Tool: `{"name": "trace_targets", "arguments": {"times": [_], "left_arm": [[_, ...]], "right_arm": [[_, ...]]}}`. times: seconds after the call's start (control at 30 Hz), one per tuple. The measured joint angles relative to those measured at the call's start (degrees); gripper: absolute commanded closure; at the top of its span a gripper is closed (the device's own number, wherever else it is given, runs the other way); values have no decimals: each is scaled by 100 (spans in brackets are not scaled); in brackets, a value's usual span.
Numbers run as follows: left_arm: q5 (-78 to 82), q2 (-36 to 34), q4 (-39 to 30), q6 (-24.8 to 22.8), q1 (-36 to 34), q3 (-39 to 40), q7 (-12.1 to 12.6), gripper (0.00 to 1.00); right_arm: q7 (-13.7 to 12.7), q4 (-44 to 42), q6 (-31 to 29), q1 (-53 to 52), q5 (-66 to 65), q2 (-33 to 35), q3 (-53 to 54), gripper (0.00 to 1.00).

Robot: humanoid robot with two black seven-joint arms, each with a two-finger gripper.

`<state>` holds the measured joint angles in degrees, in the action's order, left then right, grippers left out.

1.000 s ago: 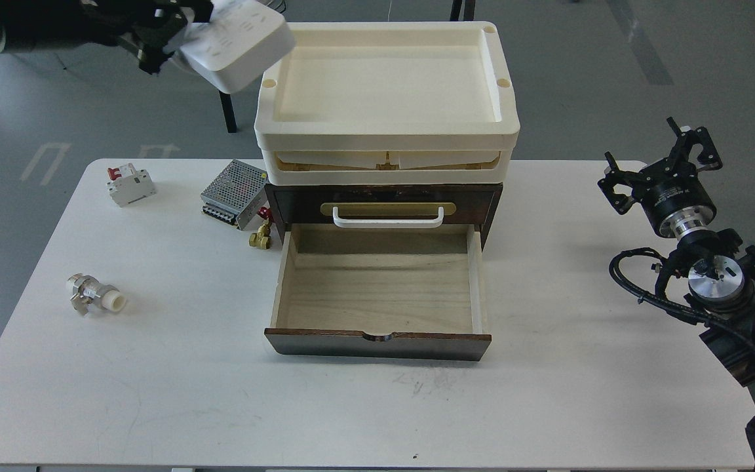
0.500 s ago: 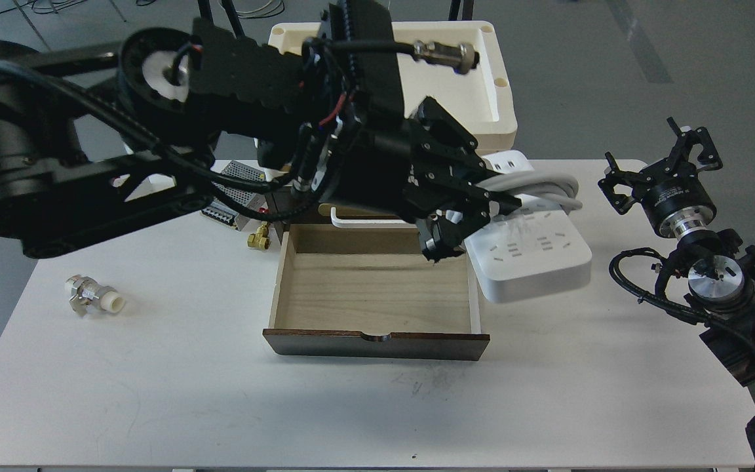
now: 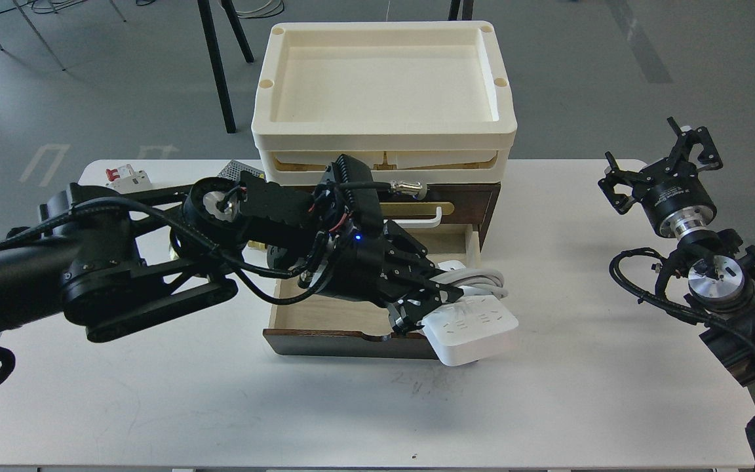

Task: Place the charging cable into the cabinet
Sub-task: 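Lower the held charger into the open drawer and release it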

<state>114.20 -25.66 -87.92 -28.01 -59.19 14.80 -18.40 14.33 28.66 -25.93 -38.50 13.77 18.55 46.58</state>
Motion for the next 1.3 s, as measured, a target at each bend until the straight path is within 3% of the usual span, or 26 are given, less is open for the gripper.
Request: {"name": "trace_targets", "arguments": {"times": [0.17, 0.33, 0.7, 0.87, 1.2, 1.3], "left_arm": [[205, -84, 484, 0, 216, -3, 75, 100], [404, -90, 877, 0, 363, -3, 506, 99], [447, -31, 1198, 0, 560, -3, 1116, 92], [433, 20, 1207, 0, 625, 5, 1201, 60], [365, 5, 1107, 2, 628, 117, 1152, 44], [40, -76, 849, 2, 629, 390, 1094, 29]], "right_arm": [[0, 8, -9, 0, -1, 0, 0, 0], [-8, 26, -16, 0, -2, 0, 0, 0], [-9, 27, -18, 0, -1, 0, 0, 0], [-9, 27, -18, 0, -1, 0, 0, 0], [-8, 26, -15, 0, -4, 0, 0, 0], [-7, 25, -12, 0, -6, 0, 0, 0]]}}
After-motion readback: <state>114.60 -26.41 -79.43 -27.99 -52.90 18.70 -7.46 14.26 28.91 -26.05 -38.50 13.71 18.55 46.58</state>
